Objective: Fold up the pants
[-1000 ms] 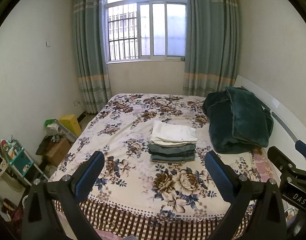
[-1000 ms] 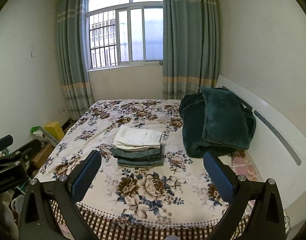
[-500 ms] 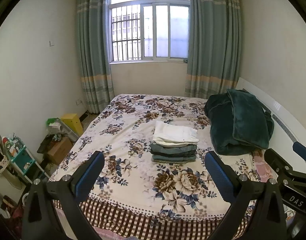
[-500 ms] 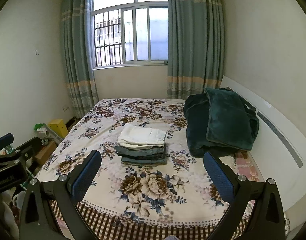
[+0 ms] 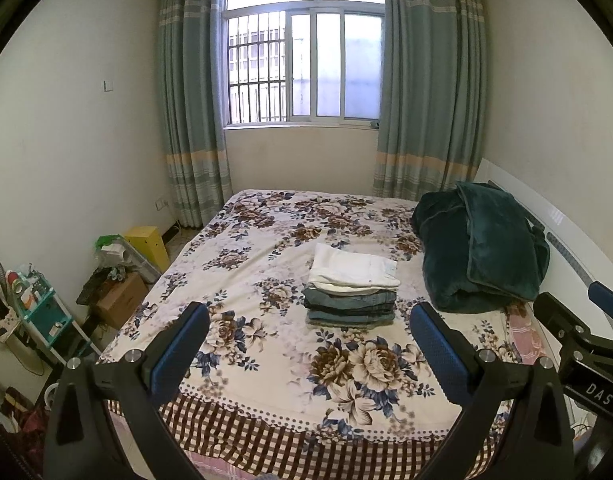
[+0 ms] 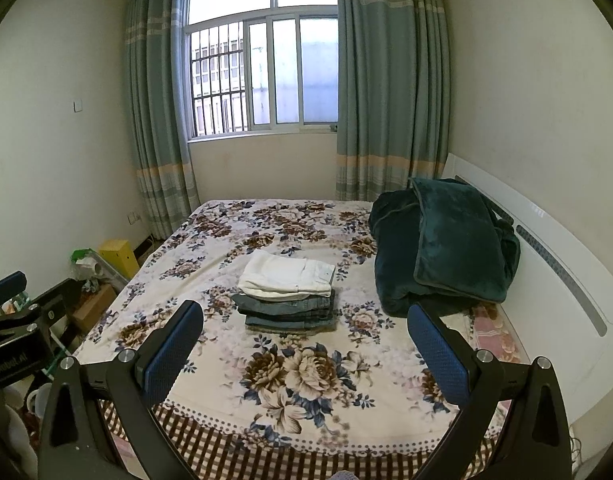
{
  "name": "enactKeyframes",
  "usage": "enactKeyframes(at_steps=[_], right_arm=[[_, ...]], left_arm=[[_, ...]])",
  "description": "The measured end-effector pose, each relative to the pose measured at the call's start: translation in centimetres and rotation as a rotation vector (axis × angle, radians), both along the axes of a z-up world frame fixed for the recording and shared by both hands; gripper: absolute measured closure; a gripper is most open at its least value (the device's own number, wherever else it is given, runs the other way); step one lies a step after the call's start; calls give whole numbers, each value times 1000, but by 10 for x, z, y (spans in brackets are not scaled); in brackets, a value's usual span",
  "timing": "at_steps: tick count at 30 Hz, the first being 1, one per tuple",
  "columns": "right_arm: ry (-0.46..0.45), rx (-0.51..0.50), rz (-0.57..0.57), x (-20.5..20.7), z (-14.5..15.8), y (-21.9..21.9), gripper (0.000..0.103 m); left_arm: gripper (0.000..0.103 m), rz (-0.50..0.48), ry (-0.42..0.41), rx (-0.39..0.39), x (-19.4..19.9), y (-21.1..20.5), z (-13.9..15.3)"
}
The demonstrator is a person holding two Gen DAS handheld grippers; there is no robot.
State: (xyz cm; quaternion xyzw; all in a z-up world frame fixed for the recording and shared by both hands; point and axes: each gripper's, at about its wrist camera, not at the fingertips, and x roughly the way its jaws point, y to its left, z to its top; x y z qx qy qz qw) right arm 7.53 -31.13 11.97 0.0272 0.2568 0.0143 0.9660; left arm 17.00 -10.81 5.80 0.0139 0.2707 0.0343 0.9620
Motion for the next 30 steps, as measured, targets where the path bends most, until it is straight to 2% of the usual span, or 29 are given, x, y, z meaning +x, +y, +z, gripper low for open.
enactKeyframes(at_steps=[30], right_arm=[[-15,3,1,-2,8,6,0]], left_arm=[[0,6,-17,0,-9,6,1]])
